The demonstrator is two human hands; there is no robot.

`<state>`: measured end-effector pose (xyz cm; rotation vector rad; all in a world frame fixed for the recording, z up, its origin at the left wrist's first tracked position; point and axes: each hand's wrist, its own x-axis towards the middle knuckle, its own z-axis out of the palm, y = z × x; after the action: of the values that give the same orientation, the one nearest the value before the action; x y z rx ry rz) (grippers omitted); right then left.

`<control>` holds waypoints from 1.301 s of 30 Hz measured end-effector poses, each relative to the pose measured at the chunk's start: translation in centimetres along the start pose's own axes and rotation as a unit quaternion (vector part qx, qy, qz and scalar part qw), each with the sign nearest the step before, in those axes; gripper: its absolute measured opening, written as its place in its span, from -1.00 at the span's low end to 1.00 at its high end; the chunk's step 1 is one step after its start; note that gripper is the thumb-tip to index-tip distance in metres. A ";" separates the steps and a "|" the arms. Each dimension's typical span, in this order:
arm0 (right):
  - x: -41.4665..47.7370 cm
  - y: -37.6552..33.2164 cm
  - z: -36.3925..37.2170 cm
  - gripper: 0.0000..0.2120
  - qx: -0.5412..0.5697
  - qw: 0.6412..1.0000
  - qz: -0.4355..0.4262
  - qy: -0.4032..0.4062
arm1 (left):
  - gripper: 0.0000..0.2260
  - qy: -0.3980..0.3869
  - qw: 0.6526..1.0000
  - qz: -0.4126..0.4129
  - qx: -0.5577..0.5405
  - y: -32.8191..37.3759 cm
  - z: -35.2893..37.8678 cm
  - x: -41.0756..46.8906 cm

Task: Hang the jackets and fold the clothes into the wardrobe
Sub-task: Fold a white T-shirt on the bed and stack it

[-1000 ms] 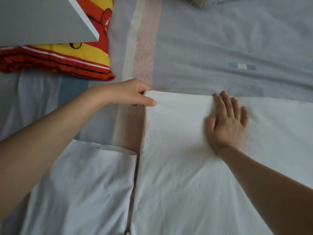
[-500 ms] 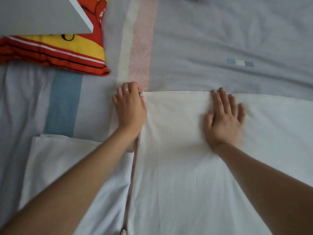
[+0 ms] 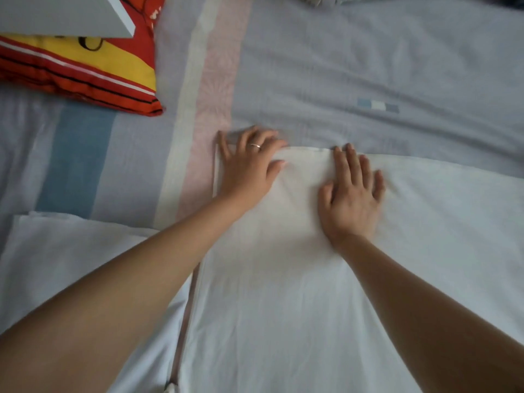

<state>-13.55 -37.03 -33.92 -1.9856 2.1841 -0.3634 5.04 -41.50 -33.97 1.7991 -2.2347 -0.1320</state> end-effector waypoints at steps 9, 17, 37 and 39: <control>-0.5 0.5 0.1 -0.43 0.017 1.000 -0.012 0.002 | -0.90 0.041 0.987 0.043 -0.147 0.4 -1.8 1.5; -0.1 0.3 -0.6 -0.50 0.046 0.999 -0.011 0.015 | -0.87 -0.057 0.993 0.044 -0.091 0.7 -1.8 3.0; 4.4 1.8 -3.1 -0.73 0.033 0.999 -0.034 0.018 | -0.79 -0.010 0.994 -0.104 0.010 5.5 -1.9 2.3; 1.7 3.6 -3.5 -0.67 0.041 0.985 -0.162 0.038 | -0.78 0.063 0.998 0.003 0.003 8.5 -1.8 -0.4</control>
<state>-18.11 -38.16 -31.53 -2.3163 1.8483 -0.5695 -2.42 -38.99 -30.34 1.7525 -2.1549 -0.0104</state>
